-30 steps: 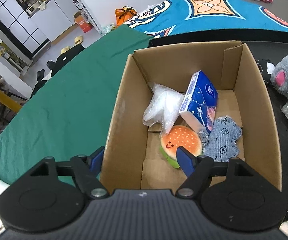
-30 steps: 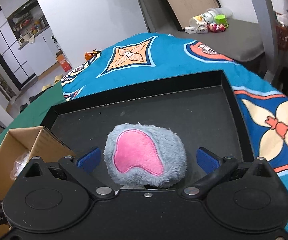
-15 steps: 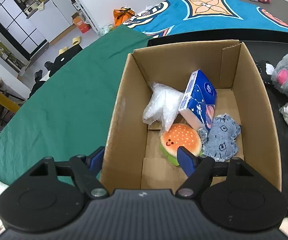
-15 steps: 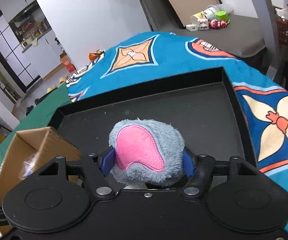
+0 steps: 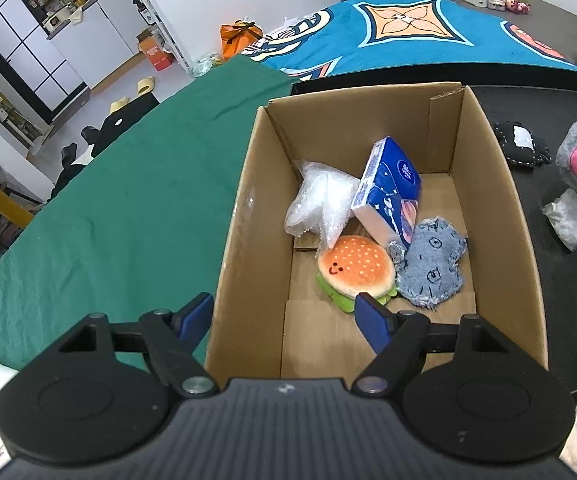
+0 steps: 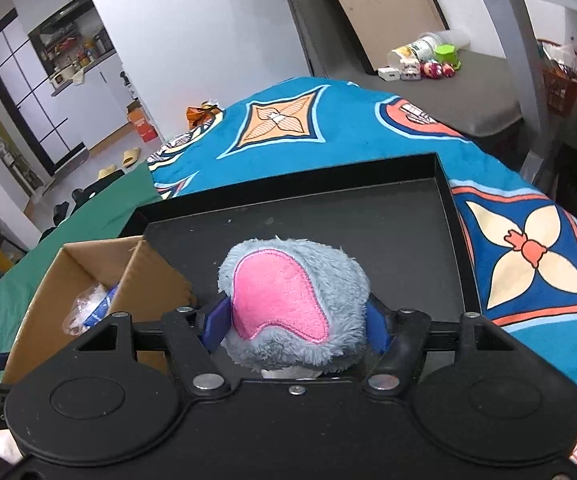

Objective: Organize soft objects
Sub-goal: 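Lift the plush mouse, carry it over the box, release with right gripper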

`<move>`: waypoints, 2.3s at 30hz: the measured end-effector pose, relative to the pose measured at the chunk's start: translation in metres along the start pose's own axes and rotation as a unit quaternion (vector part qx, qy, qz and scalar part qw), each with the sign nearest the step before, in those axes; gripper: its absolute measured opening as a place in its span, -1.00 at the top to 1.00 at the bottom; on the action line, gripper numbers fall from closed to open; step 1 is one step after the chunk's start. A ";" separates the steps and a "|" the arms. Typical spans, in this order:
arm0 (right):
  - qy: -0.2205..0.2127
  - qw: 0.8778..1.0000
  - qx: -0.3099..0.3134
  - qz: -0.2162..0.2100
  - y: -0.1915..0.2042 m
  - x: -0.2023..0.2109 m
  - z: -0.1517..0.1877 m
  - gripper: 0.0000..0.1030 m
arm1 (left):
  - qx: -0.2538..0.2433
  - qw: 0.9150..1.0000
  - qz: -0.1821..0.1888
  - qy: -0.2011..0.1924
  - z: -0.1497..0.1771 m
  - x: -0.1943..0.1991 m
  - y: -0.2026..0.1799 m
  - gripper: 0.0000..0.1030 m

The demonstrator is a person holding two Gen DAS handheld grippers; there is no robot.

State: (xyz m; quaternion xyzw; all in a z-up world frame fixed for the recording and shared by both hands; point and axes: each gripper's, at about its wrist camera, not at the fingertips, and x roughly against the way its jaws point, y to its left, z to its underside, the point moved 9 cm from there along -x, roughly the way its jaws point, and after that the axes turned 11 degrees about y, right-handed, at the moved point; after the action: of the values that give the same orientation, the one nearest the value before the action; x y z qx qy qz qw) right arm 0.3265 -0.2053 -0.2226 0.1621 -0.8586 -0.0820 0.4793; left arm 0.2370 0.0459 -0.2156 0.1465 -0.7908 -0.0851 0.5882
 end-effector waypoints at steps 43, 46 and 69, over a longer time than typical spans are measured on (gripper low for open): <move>-0.019 0.994 0.099 -0.037 0.136 0.039 0.010 -0.27 | 0.052 0.992 0.106 -0.040 0.020 0.010 0.038 -0.02; -0.012 0.994 0.103 -0.041 0.147 0.035 0.013 -0.27 | 0.058 0.991 0.111 -0.038 0.022 0.006 0.041 0.17; 0.049 0.992 0.051 -0.106 0.195 0.008 0.026 -0.52 | 0.106 0.980 0.161 -0.044 0.023 -0.004 0.060 0.81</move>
State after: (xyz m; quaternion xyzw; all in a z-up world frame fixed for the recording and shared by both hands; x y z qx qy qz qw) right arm 0.2614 -0.0260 -0.1718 0.2801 -0.8154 -0.0808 0.5002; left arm 0.2079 0.1029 -0.2076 0.0753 -0.8336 0.0887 0.5400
